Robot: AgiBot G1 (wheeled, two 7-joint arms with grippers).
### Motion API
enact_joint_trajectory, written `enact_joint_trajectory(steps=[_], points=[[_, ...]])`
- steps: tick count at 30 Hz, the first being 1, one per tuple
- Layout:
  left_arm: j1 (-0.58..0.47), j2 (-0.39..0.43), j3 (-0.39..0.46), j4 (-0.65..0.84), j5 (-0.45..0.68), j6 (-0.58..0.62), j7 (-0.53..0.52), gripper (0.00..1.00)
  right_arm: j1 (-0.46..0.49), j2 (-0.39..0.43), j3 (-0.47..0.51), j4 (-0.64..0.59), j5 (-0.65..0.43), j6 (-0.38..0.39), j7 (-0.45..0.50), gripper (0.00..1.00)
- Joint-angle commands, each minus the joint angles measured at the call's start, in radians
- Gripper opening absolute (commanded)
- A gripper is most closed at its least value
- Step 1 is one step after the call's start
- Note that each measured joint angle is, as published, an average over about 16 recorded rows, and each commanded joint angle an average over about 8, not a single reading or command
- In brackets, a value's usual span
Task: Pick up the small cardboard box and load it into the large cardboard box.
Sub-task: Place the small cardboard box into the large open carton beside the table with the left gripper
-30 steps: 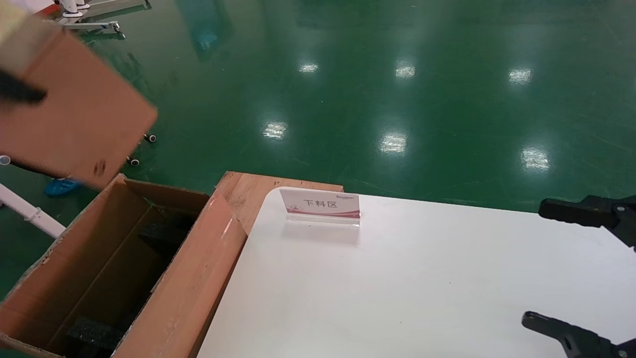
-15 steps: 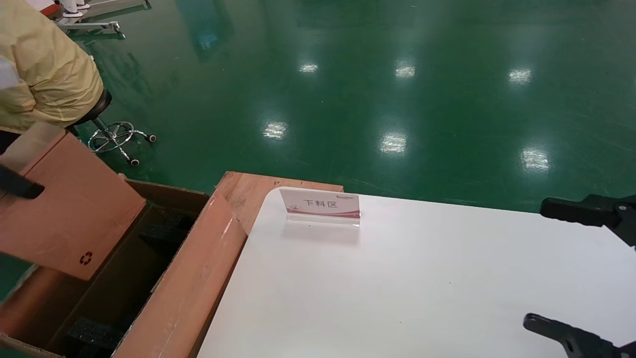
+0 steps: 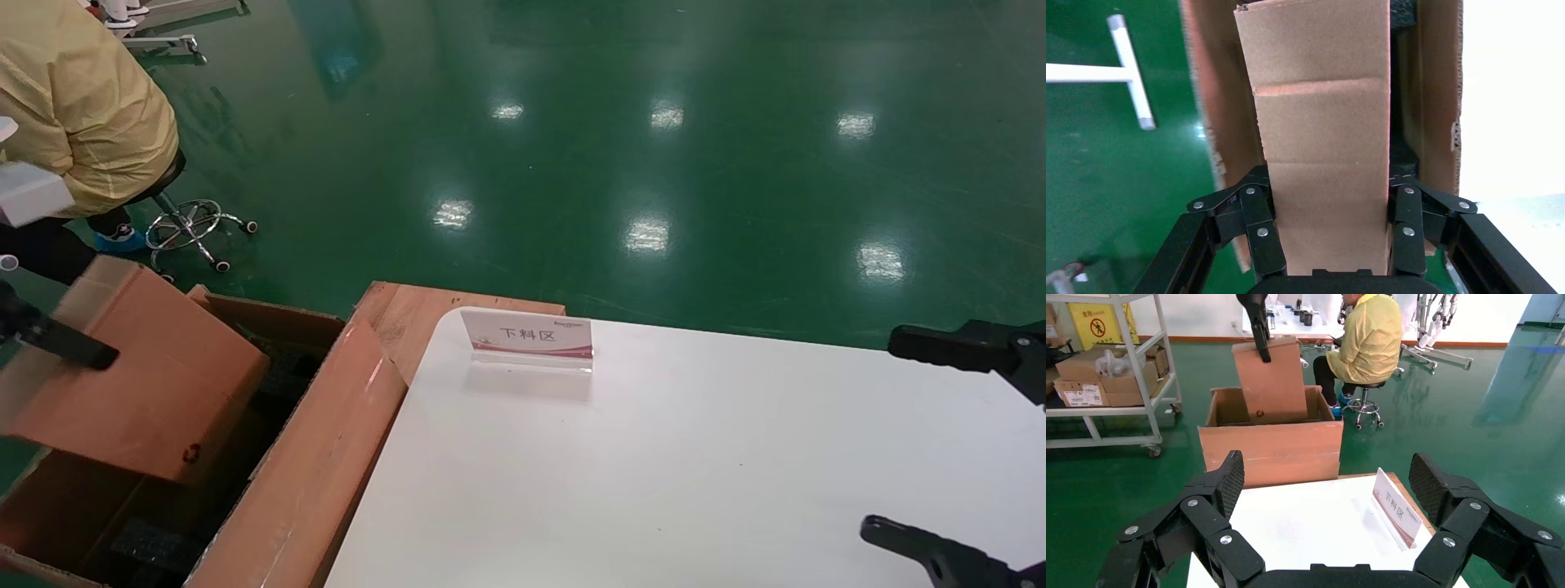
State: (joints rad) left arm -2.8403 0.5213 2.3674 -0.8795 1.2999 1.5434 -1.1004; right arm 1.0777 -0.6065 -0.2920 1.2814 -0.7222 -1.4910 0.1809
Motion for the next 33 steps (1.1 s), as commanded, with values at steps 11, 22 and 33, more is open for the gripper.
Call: enact_joint_trajectory(steps=[11,22,33], points=[[0.104,-0.026,0.011,0.019,-0.017,-0.051,0.012,0.00,0.000,0.000,-0.001,0.000,0.000,0.000,0.000,1.00],[0.234,0.001,0.021,0.116,-0.034,-0.123,0.058,0.00,0.000,0.001,-0.001,0.000,0.001,0.001,-0.001,1.00],[0.359,0.048,0.020,0.222,-0.060,-0.179,0.111,0.00,0.000,0.001,-0.002,0.000,0.001,0.001,-0.001,1.00]])
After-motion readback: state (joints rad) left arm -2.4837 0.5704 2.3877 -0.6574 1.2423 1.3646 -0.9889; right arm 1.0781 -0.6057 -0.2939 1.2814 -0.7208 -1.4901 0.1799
